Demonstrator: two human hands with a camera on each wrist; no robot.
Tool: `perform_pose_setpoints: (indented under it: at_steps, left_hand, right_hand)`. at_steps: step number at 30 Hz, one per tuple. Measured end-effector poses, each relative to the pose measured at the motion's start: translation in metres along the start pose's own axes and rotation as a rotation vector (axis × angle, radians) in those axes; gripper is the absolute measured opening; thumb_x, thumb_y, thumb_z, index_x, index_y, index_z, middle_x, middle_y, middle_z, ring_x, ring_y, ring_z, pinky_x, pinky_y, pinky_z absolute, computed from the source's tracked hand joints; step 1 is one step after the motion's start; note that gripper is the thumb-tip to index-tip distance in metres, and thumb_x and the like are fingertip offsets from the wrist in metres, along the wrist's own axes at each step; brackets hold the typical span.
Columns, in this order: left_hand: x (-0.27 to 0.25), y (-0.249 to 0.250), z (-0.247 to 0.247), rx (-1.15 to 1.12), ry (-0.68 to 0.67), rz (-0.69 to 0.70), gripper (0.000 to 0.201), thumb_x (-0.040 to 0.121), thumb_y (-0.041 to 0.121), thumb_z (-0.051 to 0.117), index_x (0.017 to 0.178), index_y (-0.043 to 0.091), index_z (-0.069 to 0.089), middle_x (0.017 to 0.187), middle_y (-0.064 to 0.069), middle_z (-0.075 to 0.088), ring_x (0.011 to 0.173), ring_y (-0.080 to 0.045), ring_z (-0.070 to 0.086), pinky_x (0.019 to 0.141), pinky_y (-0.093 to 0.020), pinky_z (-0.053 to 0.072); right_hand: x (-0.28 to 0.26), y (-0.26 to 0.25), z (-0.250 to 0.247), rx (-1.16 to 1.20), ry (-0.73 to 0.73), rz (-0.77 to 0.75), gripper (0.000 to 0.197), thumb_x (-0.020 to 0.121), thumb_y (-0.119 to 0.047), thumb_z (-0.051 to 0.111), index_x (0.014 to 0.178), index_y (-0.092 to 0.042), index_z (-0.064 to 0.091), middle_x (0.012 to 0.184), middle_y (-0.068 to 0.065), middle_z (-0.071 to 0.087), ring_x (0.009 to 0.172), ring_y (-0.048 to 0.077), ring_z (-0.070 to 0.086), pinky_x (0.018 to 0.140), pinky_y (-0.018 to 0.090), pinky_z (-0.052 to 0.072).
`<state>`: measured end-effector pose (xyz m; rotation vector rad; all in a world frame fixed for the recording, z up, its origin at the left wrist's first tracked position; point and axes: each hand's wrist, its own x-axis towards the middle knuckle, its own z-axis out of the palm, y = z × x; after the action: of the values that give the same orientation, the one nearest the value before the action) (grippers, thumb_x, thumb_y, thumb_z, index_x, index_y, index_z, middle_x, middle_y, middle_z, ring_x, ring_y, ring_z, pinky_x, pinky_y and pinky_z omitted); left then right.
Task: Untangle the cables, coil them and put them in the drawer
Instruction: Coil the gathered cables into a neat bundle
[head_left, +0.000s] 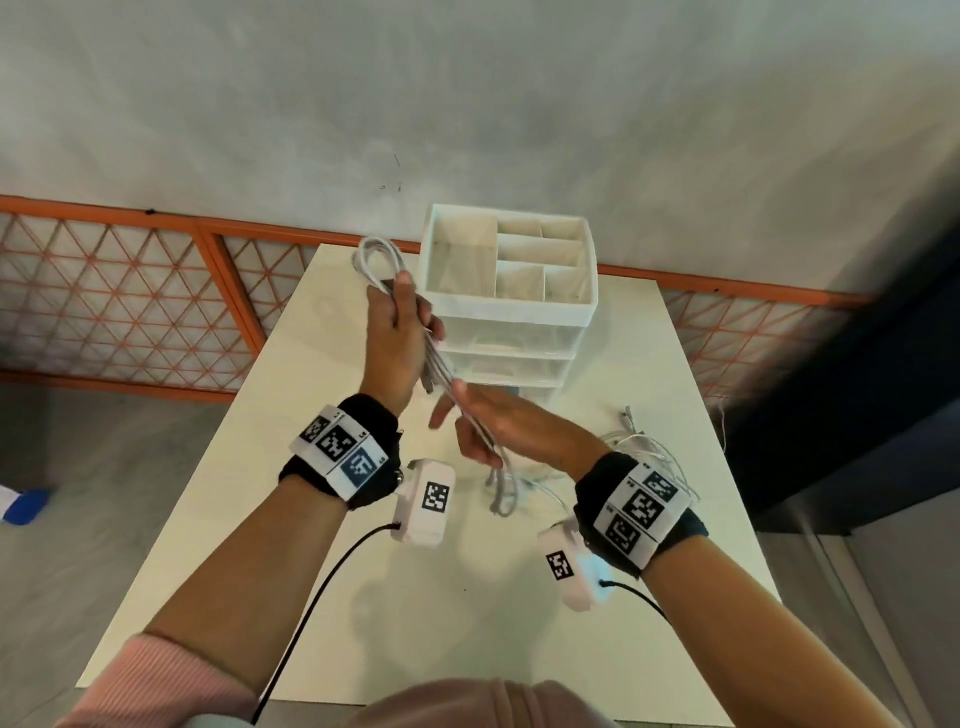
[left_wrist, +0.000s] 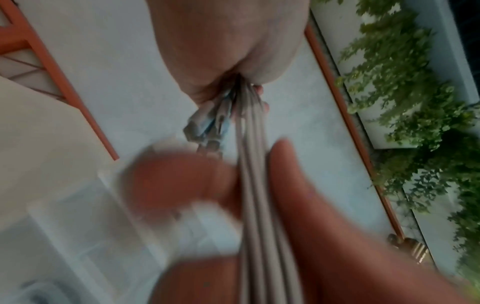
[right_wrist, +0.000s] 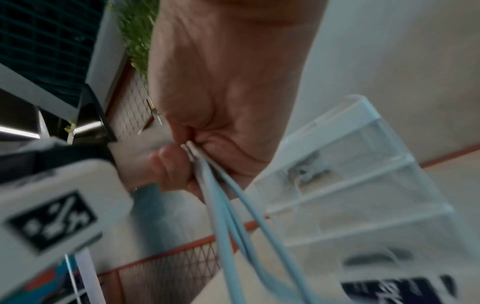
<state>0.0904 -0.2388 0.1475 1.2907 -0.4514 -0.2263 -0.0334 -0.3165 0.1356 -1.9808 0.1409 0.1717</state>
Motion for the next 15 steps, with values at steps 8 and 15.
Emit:
perform_pose_setpoints:
  at_steps: [8,15]
  left_hand:
    - [0.003,-0.001,-0.009,-0.047,-0.01,0.047,0.025,0.103,0.023,0.028,0.08,0.015,0.031,0.05,0.012,0.039,0.039,-0.006,0.035,0.045,-0.024,0.04]
    - [-0.007,0.006,-0.004,0.13,-0.296,0.005,0.019,0.101,0.025,0.036,0.083,0.019,0.036,0.055,0.01,0.035,0.043,-0.005,0.031,0.042,-0.019,0.035]
  right_hand:
    - [-0.019,0.021,-0.037,-0.096,-0.178,0.248,0.056,0.098,-0.054,0.024,0.072,-0.013,0.053,0.049,-0.007,0.036,0.048,0.01,0.036,0.067,0.024,0.037]
    - [-0.018,-0.018,-0.066,-0.546,0.053,0.147,0.049,0.094,-0.05,0.042,0.059,-0.017,0.048,0.056,-0.003,0.042,0.047,0.006,0.039,0.056,0.019,0.033]
